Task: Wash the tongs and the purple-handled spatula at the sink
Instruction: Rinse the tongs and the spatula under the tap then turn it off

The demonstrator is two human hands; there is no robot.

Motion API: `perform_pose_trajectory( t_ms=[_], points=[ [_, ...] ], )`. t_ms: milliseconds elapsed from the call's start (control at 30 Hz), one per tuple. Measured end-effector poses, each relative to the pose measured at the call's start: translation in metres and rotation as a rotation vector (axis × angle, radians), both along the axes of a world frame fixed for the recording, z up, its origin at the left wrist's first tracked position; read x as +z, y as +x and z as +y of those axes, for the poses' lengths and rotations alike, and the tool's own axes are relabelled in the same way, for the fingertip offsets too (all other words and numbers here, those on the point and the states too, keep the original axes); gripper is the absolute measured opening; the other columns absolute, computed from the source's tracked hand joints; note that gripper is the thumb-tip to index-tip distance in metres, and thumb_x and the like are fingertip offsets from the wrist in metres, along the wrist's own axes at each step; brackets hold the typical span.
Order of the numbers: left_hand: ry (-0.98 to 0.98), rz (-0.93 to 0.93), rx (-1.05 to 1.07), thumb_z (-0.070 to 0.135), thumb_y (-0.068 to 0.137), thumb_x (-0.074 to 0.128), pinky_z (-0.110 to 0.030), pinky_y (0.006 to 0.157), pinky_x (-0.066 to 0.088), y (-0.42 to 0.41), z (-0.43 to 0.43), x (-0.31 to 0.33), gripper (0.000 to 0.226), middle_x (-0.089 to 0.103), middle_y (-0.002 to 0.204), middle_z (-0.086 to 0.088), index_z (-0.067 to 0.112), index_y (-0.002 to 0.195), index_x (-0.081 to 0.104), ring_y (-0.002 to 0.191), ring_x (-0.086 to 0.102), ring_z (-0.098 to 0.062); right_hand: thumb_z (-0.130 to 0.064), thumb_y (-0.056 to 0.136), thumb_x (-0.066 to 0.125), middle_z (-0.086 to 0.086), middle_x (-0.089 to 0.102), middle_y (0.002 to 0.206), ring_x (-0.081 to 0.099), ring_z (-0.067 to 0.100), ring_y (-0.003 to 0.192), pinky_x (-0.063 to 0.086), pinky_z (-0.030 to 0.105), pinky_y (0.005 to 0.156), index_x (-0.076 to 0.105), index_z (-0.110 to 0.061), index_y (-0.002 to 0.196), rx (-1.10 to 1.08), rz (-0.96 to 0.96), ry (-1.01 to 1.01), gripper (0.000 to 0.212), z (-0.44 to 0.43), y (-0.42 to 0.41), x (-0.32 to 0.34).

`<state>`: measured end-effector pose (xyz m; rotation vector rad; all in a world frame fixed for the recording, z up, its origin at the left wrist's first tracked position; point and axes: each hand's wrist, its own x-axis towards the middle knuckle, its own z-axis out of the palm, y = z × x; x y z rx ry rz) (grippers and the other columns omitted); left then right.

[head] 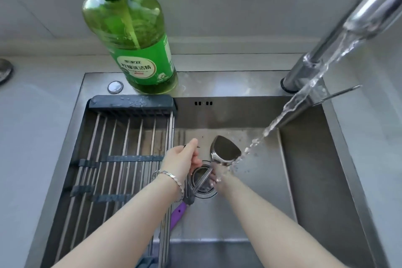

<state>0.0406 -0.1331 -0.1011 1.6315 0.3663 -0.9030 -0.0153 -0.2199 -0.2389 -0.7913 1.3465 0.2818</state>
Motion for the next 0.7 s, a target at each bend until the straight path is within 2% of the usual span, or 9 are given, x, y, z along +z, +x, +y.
perform_pose_trajectory(
  t_ms=[67,100,167,233,300,367,467,600,700],
  points=[
    [-0.005,-0.018,0.019,0.023,0.092,0.056,-0.02,0.056,0.044,-0.002,0.005,-0.003,0.029,0.049,0.05,0.002,0.01,0.067,0.053,0.037,0.049,-0.005,-0.011,0.099,0.037,0.003,0.049,0.077,0.05,0.01,0.06,0.05,0.018,0.048,0.047,-0.013,0.076,-0.108,-0.027,0.032,0.025,0.003,0.003,-0.005],
    [0.003,-0.043,0.022,0.023,0.091,0.057,-0.024,0.061,0.046,-0.003,0.007,-0.005,0.029,0.05,0.046,0.004,0.01,0.066,0.053,0.042,0.051,-0.008,-0.013,0.1,0.037,0.007,0.053,0.087,0.053,0.015,0.07,0.055,0.023,0.069,0.051,-0.013,0.084,-0.139,-0.044,0.055,0.021,0.004,0.004,0.0],
    [0.049,-0.111,-0.017,0.023,0.089,0.06,-0.023,0.064,0.048,-0.006,0.009,-0.002,0.027,0.052,0.047,0.003,0.009,0.067,0.052,0.057,0.057,-0.015,-0.013,0.098,0.045,0.014,0.057,0.103,0.059,0.027,0.089,0.045,0.038,0.093,0.054,-0.008,0.116,-0.165,-0.05,0.038,0.021,0.006,0.001,0.013],
    [0.079,-0.184,-0.082,0.018,0.088,0.061,-0.015,0.056,0.048,-0.009,0.01,0.009,0.023,0.056,0.06,-0.002,0.007,0.071,0.051,0.062,0.059,-0.014,-0.009,0.091,0.057,0.011,0.06,0.079,0.058,0.021,0.071,0.05,0.031,0.069,0.054,-0.004,0.12,-0.123,-0.075,-0.11,0.03,0.006,-0.005,0.028],
    [0.073,-0.232,-0.116,0.01,0.087,0.061,-0.007,0.046,0.045,-0.015,0.009,0.019,0.018,0.06,0.074,-0.006,0.004,0.073,0.051,0.057,0.059,-0.007,-0.012,0.087,0.064,-0.002,0.057,0.056,0.05,0.013,0.054,0.042,0.022,0.052,0.063,-0.005,0.093,-0.006,-0.129,-0.279,0.009,0.001,-0.016,0.051],
    [0.069,-0.269,-0.16,0.006,0.085,0.063,-0.003,0.044,0.042,-0.023,0.005,0.034,0.02,0.062,0.078,-0.005,0.005,0.069,0.051,0.058,0.06,-0.004,-0.014,0.084,0.068,-0.006,0.056,0.052,0.051,0.012,0.055,0.047,0.025,0.06,0.061,-0.016,0.068,0.094,-0.185,-0.429,0.017,-0.008,-0.028,0.084],
    [0.021,-0.317,-0.197,0.01,0.082,0.068,-0.005,0.053,0.045,-0.038,-0.004,0.057,0.008,0.066,0.071,0.003,0.013,0.077,0.062,0.065,0.062,-0.003,-0.009,0.082,0.069,-0.005,0.061,0.06,0.058,0.014,0.067,0.051,0.037,0.077,0.062,-0.022,0.062,0.167,-0.36,-0.547,0.025,-0.022,-0.047,0.14],
    [-0.065,-0.367,-0.175,0.034,0.076,0.072,-0.027,0.065,0.046,-0.054,-0.02,0.097,0.024,0.064,0.074,-0.005,0.011,0.073,0.064,0.069,0.057,-0.015,-0.007,0.083,0.068,-0.01,0.06,0.06,0.055,-0.005,0.054,0.043,0.008,0.058,0.066,-0.013,0.077,0.375,-0.527,-0.576,0.009,-0.029,-0.07,0.2],
    [-0.094,-0.388,-0.067,0.028,0.084,0.066,-0.028,0.059,0.046,-0.055,-0.027,0.129,0.024,0.063,0.069,-0.008,0.01,0.068,0.062,0.063,0.055,-0.018,-0.005,0.084,0.066,-0.004,0.06,0.071,0.058,0.001,0.062,0.046,0.01,0.063,0.065,-0.01,0.087,0.483,-0.593,-0.528,0.006,-0.033,-0.08,0.231]
  ],
)
